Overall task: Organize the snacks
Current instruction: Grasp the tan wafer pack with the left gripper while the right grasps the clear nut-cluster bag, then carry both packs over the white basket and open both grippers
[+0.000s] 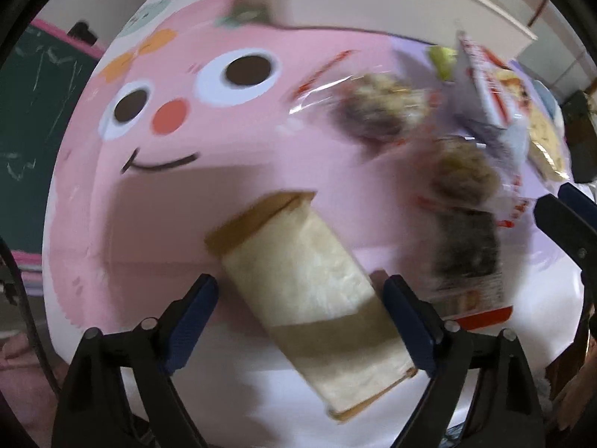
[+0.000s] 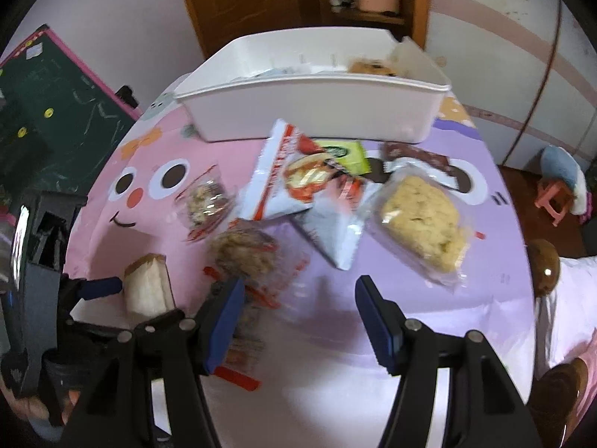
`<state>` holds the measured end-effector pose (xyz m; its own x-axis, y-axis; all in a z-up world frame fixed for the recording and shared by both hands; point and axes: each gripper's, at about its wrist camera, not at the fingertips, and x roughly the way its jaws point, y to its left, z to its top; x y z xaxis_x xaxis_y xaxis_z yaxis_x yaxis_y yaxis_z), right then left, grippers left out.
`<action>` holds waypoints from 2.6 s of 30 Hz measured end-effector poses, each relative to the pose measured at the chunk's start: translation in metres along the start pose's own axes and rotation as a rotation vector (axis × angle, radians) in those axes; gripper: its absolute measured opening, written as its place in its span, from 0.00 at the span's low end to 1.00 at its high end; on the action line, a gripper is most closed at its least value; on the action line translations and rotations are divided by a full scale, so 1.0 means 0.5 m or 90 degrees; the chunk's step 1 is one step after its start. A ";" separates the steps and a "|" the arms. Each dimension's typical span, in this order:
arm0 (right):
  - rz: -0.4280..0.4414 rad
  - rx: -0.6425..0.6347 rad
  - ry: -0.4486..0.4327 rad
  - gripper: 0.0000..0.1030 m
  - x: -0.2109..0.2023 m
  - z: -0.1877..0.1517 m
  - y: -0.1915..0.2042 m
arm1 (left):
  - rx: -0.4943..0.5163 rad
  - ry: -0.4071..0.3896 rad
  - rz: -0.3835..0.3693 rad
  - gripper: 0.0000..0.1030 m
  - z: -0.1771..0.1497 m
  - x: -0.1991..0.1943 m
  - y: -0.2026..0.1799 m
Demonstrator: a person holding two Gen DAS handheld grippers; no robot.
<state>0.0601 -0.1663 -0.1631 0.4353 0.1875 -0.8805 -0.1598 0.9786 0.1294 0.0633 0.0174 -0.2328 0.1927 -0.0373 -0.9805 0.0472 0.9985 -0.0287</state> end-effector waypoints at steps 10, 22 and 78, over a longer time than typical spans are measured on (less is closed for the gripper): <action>-0.002 -0.098 0.039 0.60 0.082 0.038 0.070 | -0.055 0.006 -0.020 0.86 -0.010 -0.015 0.081; -0.018 -0.140 0.082 0.55 0.147 0.053 0.098 | -0.045 -0.036 -0.038 0.54 -0.007 -0.039 0.109; -0.046 0.072 -0.201 0.50 -0.124 0.593 -0.123 | 0.105 -0.348 -0.004 0.54 0.588 -0.351 -0.132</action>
<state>0.3055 -0.2134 0.0189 0.6981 0.1168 -0.7064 -0.0270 0.9902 0.1370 0.3145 -0.0540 -0.0016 0.6696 -0.1023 -0.7357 0.1940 0.9802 0.0402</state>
